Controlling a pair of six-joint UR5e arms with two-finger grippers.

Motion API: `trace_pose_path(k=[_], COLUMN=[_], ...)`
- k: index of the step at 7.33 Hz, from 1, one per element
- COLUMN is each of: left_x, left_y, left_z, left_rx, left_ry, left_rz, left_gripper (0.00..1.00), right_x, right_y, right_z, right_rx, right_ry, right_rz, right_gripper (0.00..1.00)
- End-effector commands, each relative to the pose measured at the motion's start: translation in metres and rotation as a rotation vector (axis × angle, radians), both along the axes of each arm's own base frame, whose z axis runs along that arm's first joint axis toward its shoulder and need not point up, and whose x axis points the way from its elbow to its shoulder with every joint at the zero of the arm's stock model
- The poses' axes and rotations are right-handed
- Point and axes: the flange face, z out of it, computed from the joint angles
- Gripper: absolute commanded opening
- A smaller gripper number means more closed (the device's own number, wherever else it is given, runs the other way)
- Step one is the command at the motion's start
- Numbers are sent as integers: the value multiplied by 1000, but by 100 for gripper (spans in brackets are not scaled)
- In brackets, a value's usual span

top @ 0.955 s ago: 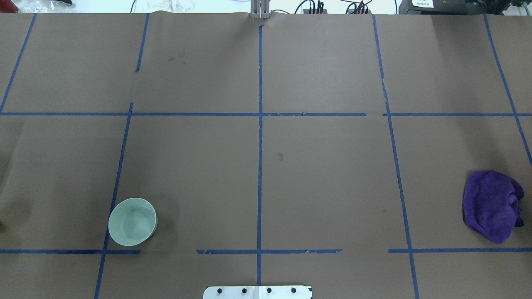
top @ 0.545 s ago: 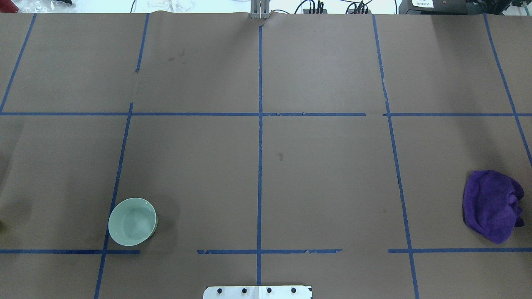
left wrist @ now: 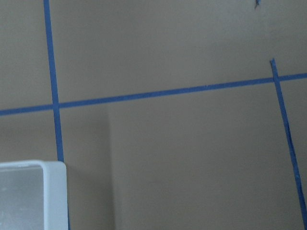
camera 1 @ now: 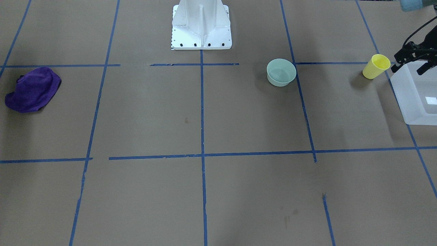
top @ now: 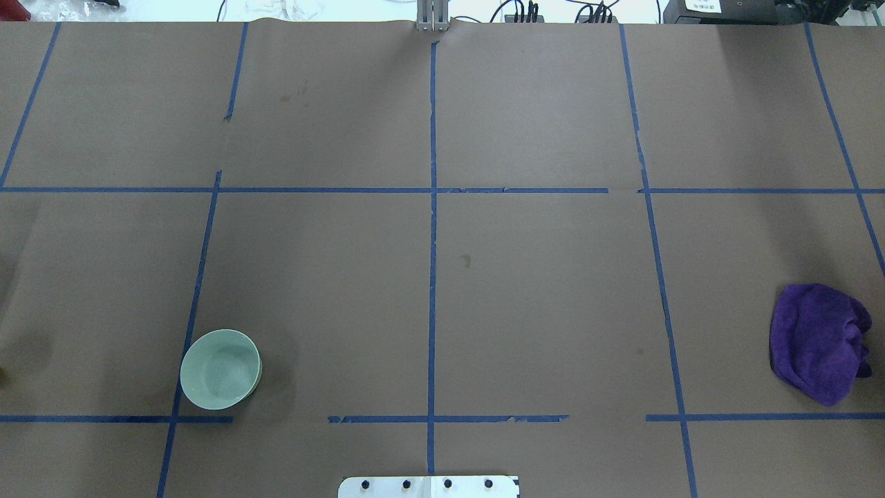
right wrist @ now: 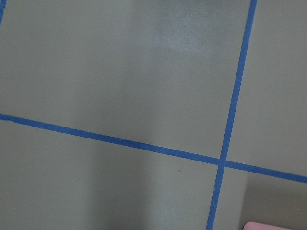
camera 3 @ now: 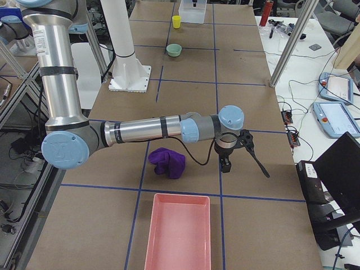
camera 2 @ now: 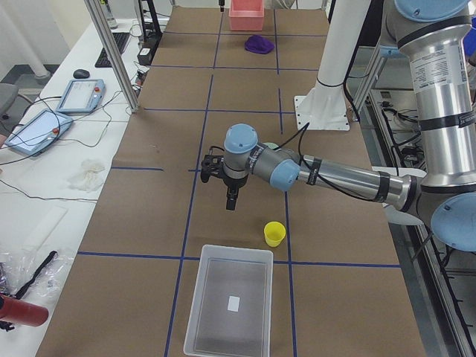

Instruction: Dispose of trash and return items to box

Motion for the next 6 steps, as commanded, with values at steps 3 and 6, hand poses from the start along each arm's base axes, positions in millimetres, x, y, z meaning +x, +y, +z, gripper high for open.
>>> trace_pose_path(k=[3, 6], left_x=[20, 45], left_y=[88, 102], left_z=[49, 66], left_rx=[-122, -179], left_ry=[18, 15], left_rz=[-113, -161], left_gripper=[100, 100], right_x=[-18, -22], right_y=[0, 0], right_z=[-2, -2], right_rx=[11, 12], right_ry=[-1, 1], right_rz=[-32, -41], right_gripper=[100, 100])
